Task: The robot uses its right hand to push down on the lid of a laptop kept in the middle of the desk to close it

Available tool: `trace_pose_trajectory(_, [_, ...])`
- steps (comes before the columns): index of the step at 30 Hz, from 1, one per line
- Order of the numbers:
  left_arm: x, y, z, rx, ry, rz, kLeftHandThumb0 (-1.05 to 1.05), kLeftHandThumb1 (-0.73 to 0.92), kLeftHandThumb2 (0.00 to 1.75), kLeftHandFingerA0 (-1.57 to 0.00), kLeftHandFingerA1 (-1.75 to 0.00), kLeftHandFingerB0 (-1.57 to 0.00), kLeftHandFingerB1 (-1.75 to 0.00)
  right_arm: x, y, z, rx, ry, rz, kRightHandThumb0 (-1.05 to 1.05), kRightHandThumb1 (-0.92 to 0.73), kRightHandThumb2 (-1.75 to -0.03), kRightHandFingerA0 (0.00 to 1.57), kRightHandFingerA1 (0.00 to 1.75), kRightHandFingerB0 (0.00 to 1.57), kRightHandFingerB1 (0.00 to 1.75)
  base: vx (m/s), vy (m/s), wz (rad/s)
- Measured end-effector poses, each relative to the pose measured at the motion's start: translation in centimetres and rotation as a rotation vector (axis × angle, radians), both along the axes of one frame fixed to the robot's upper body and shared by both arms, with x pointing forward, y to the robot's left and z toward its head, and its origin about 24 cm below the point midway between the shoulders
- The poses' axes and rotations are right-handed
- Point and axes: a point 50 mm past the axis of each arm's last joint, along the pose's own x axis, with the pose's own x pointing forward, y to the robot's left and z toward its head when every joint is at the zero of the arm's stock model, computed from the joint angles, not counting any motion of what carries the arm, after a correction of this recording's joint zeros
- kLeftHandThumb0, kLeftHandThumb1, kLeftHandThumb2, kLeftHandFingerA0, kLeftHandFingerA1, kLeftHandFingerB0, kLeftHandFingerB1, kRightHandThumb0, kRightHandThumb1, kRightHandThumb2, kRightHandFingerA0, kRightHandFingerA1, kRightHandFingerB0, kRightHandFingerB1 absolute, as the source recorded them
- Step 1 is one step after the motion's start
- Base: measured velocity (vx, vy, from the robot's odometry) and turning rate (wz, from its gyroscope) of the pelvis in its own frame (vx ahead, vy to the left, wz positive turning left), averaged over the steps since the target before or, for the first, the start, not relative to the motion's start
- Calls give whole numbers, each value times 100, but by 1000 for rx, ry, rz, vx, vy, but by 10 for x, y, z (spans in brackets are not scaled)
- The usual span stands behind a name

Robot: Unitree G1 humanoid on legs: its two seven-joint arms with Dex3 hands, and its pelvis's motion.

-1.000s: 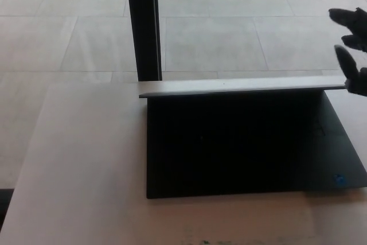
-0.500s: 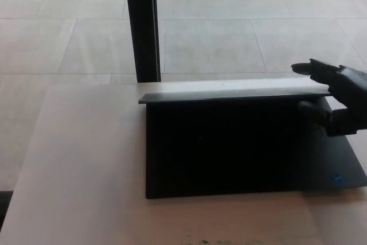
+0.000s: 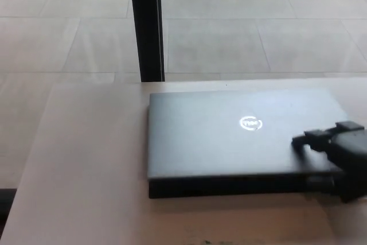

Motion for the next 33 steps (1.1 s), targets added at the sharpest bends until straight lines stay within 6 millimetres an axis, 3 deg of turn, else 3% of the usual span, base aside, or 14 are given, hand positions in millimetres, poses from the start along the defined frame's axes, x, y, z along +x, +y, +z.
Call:
trace_pose_trajectory(2, [0, 1, 1, 2, 3, 1, -105, 70, 80, -22, -88, -15, -126, -10, -3, -13, -10, 29, 2, -91, -92, -76, 24, 55, 24, 36, 0, 0, 0])
trace_pose_trajectory(9, [0, 4, 4, 11, -1, 2, -105, 71, 81, -20, -85, -22, -129, -25, -11, -31, -27, 32, 5, -97, -92, -83, 23, 63, 18, 41, 0, 0, 0])
trace_pose_trajectory(19, [-1, 6, 4, 8, 5, 6, -105, 71, 79, -20, -85, -20, -133, -29, -19, -35, -3, 8, -17, -90, -92, -79, 21, 51, 18, 34, 0, 0, 0])
trace_pose_trajectory(24, [0, 6, 4, 7, 4, 9, -105, 72, 81, -21, -86, -15, -134, -27, -27, -27, 51, -7, -64, -89, -92, -78, 21, 51, 18, 34, 0, 0, 0])
trace_pose_trajectory(27, [0, 6, 4, 5, 2, 10, -105, 71, 80, -22, -87, -18, -135, -26, -33, -18, 102, -16, -102, -93, -92, -82, 27, 56, 20, 35, 0, 0, 0])
trace_pose_trajectory(28, [0, 6, 4, 4, 1, 11, -105, 72, 80, -21, -86, -18, -134, -25, -35, -15, 120, -24, -115, -92, -92, -81, 37, 51, 27, 34, 0, 0, 0])
trace_pose_trajectory(29, [0, 6, 4, 3, 1, 12, -105, 72, 80, -21, -86, -18, -134, -25, -37, -11, 139, -31, -131, -92, -92, -81, 37, 51, 27, 34, 0, 0, 0])
trace_pose_trajectory(30, [0, 6, 4, 3, 0, 12, -105, 72, 82, -20, -85, -22, -135, -24, -40, -7, 156, -41, -143, -80, -92, -76, 38, 46, 31, 34, 0, 0, 0])
trace_pose_trajectory(33, [0, 6, 4, 2, -1, 12, -105, 71, 82, -20, -85, -24, -135, -21, -47, 6, 217, -81, -179, -85, -92, -73, 32, 50, 26, 33, 0, 0, 0])
